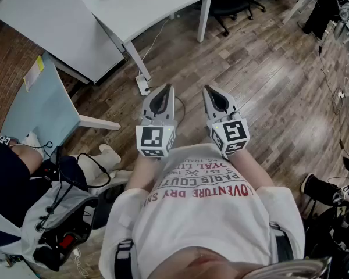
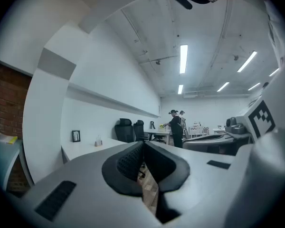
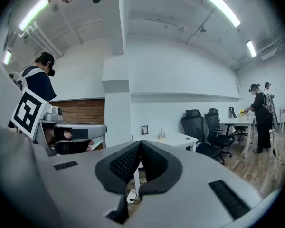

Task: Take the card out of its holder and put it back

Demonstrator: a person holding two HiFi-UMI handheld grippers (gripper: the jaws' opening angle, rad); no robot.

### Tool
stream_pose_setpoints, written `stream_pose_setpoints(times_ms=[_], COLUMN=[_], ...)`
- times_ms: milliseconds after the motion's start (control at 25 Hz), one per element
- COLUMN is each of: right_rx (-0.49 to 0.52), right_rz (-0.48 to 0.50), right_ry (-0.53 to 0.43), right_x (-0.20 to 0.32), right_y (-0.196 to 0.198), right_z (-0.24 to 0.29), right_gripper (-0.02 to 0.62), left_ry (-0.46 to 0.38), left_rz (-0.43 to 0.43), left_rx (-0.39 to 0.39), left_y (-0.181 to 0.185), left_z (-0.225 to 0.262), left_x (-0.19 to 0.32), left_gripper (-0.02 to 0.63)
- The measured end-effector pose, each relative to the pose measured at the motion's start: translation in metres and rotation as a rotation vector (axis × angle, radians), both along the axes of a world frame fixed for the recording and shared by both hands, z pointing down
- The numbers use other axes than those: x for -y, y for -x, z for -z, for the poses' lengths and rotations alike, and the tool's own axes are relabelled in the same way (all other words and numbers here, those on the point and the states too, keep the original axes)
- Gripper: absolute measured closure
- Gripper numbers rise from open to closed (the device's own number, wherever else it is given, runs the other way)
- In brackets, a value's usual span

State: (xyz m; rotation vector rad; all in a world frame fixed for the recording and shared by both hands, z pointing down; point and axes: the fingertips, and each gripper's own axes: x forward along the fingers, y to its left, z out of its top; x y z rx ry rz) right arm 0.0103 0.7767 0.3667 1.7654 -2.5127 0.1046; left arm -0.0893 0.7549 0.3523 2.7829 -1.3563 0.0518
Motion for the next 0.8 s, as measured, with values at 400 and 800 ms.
stream_pose_setpoints(times_ms=[400,800], right_rx=[0.011,0.045], right_rz=[-0.001,0.01], right_ry=[0.05,0.128], right_x=[0.037,0.049], right_y=[0.024,0.006], right_z=[-0.012,-0.043], right_gripper=[0.575,0.575], left_ry=[0.032,0.092], left_rz=[0.001,0.03], left_rx=[-0.004,-0.021], left_y=[0.025,0.015], left_z=[-0.009,-0.032], left_x=[0.034,0.046], left_gripper=[0.575,0.575])
